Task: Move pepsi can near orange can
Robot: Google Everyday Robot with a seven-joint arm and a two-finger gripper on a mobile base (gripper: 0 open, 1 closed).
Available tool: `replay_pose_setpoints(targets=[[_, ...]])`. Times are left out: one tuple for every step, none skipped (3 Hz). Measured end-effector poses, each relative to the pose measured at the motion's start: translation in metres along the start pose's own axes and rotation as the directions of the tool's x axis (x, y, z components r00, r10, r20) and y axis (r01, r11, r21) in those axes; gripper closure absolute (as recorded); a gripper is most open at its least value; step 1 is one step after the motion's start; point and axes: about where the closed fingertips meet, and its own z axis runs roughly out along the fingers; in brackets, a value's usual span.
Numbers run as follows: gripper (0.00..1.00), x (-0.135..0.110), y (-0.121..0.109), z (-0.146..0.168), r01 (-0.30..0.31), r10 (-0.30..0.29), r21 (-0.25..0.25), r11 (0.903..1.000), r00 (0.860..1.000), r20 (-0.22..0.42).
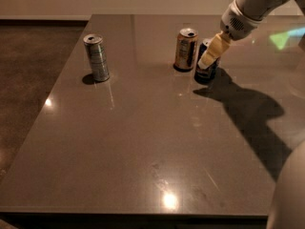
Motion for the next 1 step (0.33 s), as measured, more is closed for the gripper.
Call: replay_pose_setpoints(targets=[[0.0, 0.0, 0.0, 0.0001, 0.0, 0.0, 0.0, 1.0, 1.0, 0.0]])
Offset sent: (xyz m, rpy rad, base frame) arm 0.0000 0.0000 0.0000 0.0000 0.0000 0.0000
